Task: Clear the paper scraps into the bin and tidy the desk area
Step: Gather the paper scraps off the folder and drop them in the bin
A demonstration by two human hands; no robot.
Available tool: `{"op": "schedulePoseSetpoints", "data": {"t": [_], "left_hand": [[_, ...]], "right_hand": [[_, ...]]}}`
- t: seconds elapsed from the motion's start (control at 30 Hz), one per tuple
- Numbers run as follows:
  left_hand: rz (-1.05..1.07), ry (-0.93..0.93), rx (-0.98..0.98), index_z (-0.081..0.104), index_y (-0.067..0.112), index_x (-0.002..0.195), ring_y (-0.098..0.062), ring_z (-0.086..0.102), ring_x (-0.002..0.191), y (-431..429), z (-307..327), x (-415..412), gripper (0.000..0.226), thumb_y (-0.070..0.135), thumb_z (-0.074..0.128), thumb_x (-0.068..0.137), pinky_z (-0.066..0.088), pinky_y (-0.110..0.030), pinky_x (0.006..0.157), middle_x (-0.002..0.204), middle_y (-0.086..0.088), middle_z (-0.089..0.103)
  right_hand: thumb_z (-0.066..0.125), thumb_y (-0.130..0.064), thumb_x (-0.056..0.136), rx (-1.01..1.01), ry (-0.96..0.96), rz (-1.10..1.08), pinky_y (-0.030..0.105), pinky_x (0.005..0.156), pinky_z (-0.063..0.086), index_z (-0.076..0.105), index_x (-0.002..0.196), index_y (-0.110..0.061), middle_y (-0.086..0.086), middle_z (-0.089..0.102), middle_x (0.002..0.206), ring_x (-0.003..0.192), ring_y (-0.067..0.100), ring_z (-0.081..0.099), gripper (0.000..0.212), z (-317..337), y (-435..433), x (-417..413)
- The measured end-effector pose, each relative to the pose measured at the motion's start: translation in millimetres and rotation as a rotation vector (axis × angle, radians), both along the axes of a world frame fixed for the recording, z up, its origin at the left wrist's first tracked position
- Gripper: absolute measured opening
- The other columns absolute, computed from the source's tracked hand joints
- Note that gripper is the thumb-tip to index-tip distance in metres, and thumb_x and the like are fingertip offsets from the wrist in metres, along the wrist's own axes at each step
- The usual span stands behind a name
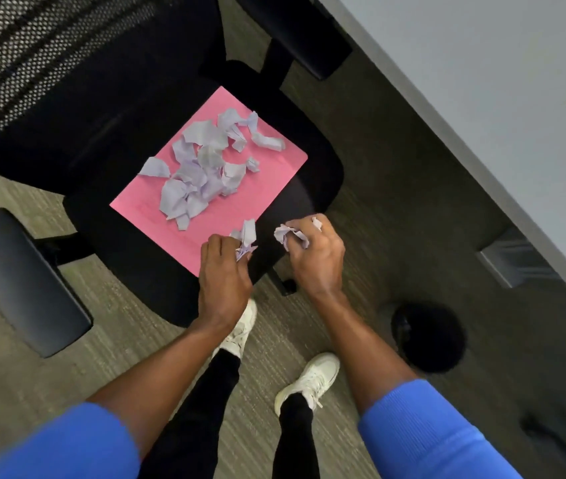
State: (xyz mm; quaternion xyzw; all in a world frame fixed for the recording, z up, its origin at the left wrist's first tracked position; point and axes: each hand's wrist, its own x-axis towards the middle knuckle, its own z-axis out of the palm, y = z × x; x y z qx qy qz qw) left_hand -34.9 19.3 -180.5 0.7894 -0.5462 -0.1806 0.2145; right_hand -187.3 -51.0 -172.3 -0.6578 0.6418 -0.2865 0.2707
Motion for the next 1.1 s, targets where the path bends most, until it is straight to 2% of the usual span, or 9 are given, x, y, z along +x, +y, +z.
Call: {"op": "schedulePoseSetpoints", "data": {"t": [0.1, 0.2, 0.43, 0.57, 0.67, 0.8, 0.87, 0.93, 1.1], "left_hand": [[-0.113, 0.055, -0.014, 0.064, 0.003, 0.107, -0.033, 0.056, 0.098, -1.4, -5.8, -37.1, 0.01, 0.007, 0.069, 0.1, 0.049, -0.044, 0.083, 0.108, -0.015, 0.059], [-0.227, 0.127, -0.026, 0.065, 0.002, 0.106, -0.034, 0.057, 0.098, -0.4, -16.3, -80.6, 0.008, 0.006, 0.068, 0.099, 0.049, -0.045, 0.086, 0.107, -0.016, 0.06], [-0.428, 0.195, 0.047, 0.067, 0.003, 0.112, -0.032, 0.06, 0.104, 27.4, -45.3, -193.7, 0.015, 0.005, 0.07, 0.098, 0.055, -0.045, 0.09, 0.112, -0.014, 0.062], [-0.527, 0.213, 0.132, 0.068, 0.001, 0.115, -0.034, 0.06, 0.105, 48.5, -68.5, -252.9, 0.019, 0.005, 0.071, 0.097, 0.053, -0.045, 0.092, 0.113, -0.017, 0.063], [-0.607, 0.2, 0.197, 0.066, 0.004, 0.124, -0.03, 0.058, 0.111, 61.1, -91.3, -292.2, 0.025, 0.012, 0.068, 0.101, 0.05, -0.04, 0.096, 0.119, -0.015, 0.062], [-0.712, 0.141, 0.388, 0.066, 0.008, 0.131, -0.033, 0.061, 0.123, 67.5, -127.9, -346.1, 0.031, 0.017, 0.061, 0.102, 0.049, -0.039, 0.106, 0.132, -0.016, 0.063], [-0.776, 0.146, 0.434, 0.06, 0.011, 0.14, -0.033, 0.056, 0.132, 65.0, -145.9, -370.0, 0.039, 0.016, 0.059, 0.101, 0.046, -0.038, 0.11, 0.142, -0.015, 0.059], [-0.815, 0.165, 0.432, 0.058, 0.008, 0.142, -0.034, 0.054, 0.133, 60.4, -165.4, -391.7, 0.04, 0.018, 0.058, 0.103, 0.042, -0.038, 0.109, 0.144, -0.016, 0.058], [-0.786, 0.218, 0.505, 0.061, 0.005, 0.139, -0.039, 0.058, 0.131, 47.3, -211.0, -438.7, 0.04, 0.018, 0.062, 0.101, 0.044, -0.043, 0.108, 0.139, -0.02, 0.065]], "right_hand": [[0.08, -0.01, 0.083, 0.042, 0.016, -0.091, 0.024, 0.069, 0.052, 0.081, 0.097, -0.021, -0.002, 0.069, 0.096, 0.081, 0.014, 0.066, 0.018, -15.3, 24.9, -41.0], [0.08, -0.012, 0.083, 0.087, 0.019, -0.199, 0.005, 0.07, 0.039, 0.081, 0.097, -0.024, -0.005, 0.067, 0.094, 0.078, 0.003, 0.059, 0.019, -28.4, 54.2, -86.8], [0.078, -0.004, 0.083, 0.192, 0.046, -0.428, 0.002, 0.074, 0.039, 0.083, 0.094, -0.019, 0.003, 0.073, 0.094, 0.08, 0.004, 0.059, 0.019, -53.6, 124.6, -200.6], [0.077, -0.011, 0.086, 0.275, 0.138, -0.528, 0.029, 0.078, 0.05, 0.084, 0.099, -0.011, 0.015, 0.077, 0.092, 0.084, 0.028, 0.07, 0.014, -72.3, 154.6, -256.9], [0.082, -0.013, 0.083, 0.323, 0.194, -0.667, 0.025, 0.067, 0.047, 0.083, 0.09, -0.003, 0.019, 0.078, 0.083, 0.074, 0.036, 0.074, 0.013, -91.4, 168.5, -291.4], [0.081, -0.01, 0.087, 0.281, 0.149, -0.757, 0.044, 0.086, 0.058, 0.08, 0.1, 0.0, 0.024, 0.077, 0.104, 0.093, 0.04, 0.075, 0.017, -125.6, 182.4, -329.5], [0.074, -0.02, 0.093, 0.328, 0.118, -0.773, 0.045, 0.092, 0.053, 0.077, 0.105, 0.002, 0.026, 0.075, 0.111, 0.102, 0.042, 0.072, 0.025, -145.5, 188.0, -349.8], [0.067, -0.026, 0.088, 0.351, 0.138, -0.767, 0.044, 0.083, 0.053, 0.077, 0.101, 0.001, 0.028, 0.074, 0.107, 0.096, 0.044, 0.072, 0.032, -167.6, 191.8, -371.3], [0.071, -0.017, 0.087, 0.287, 0.149, -0.792, 0.04, 0.074, 0.051, 0.078, 0.09, 0.0, 0.025, 0.075, 0.092, 0.085, 0.042, 0.072, 0.019, -210.6, 191.8, -407.7]]}}
